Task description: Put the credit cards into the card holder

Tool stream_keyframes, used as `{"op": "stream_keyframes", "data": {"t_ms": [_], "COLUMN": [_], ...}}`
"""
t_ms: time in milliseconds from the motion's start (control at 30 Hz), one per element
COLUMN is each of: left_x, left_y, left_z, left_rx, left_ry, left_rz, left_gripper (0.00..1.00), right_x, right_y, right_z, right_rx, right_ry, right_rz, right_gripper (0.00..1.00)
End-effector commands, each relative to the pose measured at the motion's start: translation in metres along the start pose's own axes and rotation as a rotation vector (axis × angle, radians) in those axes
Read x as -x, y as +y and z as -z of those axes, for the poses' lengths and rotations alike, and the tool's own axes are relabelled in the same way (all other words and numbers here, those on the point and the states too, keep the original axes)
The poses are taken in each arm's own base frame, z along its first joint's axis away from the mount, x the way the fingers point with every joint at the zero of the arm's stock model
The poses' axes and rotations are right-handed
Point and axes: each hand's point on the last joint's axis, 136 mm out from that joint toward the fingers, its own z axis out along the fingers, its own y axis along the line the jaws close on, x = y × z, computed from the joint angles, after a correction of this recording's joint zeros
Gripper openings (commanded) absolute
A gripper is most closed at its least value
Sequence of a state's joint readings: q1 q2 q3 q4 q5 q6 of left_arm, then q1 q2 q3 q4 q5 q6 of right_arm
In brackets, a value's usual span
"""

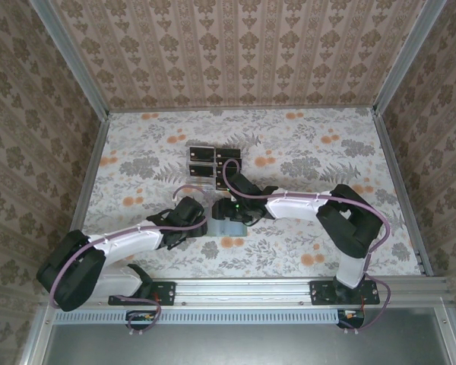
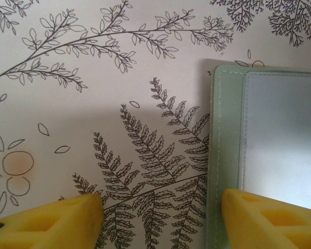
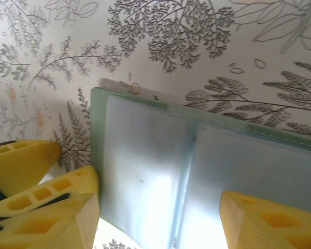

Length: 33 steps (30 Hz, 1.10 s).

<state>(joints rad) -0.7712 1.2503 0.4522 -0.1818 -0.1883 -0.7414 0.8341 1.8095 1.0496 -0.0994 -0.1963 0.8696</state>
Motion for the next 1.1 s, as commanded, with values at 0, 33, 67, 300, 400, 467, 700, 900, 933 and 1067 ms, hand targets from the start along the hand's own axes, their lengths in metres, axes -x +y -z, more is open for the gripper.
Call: {"op": "stream_keyframes", "data": {"t_ms": [0, 33, 67, 300, 400, 467, 700, 900, 933, 1067], "left_x": [-0.012, -0.012, -0.012, -0.011, -0.011, -0.011, -0.01, -0.01, -0.01, -0.01], "left_y": [-0.004, -0.004, -0.004, -0.003, -0.004, -0.004, -0.006, -0.007, -0.007, -0.007], "left_z": [-0.009, -0.008, -0.008, -0.005, -0.006, -0.006, -0.007, -0.009, -0.009, -0.009], "left_rx": [-0.041, -0.042, -0.042, -0.046, -0.048, -0.05, -0.053, -0.051, -0.051, -0.048], "left_ry": [0.03, 0.029, 0.028, 0.019, 0.019, 0.022, 0.024, 0.028, 0.03, 0.029], "left_rz": [0.011, 0.011, 0.011, 0.009, 0.008, 0.006, 0.006, 0.005, 0.005, 0.006], "left_gripper": [0.65, 0.65, 0.65, 0.65, 0.65, 0.65, 0.65, 0.65, 0.65, 0.65], "right_x": [-0.003, -0.002, -0.002, 0.002, 0.006, 0.009, 0.012, 0.006, 0.006, 0.001], "right_y": [0.01, 0.011, 0.011, 0.015, 0.018, 0.016, -0.01, -0.025, -0.027, -0.034], "right_z": [-0.009, -0.009, -0.011, -0.003, 0.011, 0.021, 0.042, 0.031, 0.029, 0.016], "right_rx": [0.046, 0.048, 0.047, 0.048, 0.041, 0.022, -0.121, -0.173, -0.176, -0.19], "right_ry": [0.03, 0.03, 0.03, 0.014, -0.009, -0.03, -0.064, -0.039, -0.036, -0.013], "right_rz": [-0.027, -0.029, -0.03, -0.019, 0.006, 0.025, 0.072, 0.076, 0.076, 0.074], "right_gripper": [0.65, 0.65, 0.65, 0.65, 0.65, 0.65, 0.66, 0.66, 0.66, 0.65]}}
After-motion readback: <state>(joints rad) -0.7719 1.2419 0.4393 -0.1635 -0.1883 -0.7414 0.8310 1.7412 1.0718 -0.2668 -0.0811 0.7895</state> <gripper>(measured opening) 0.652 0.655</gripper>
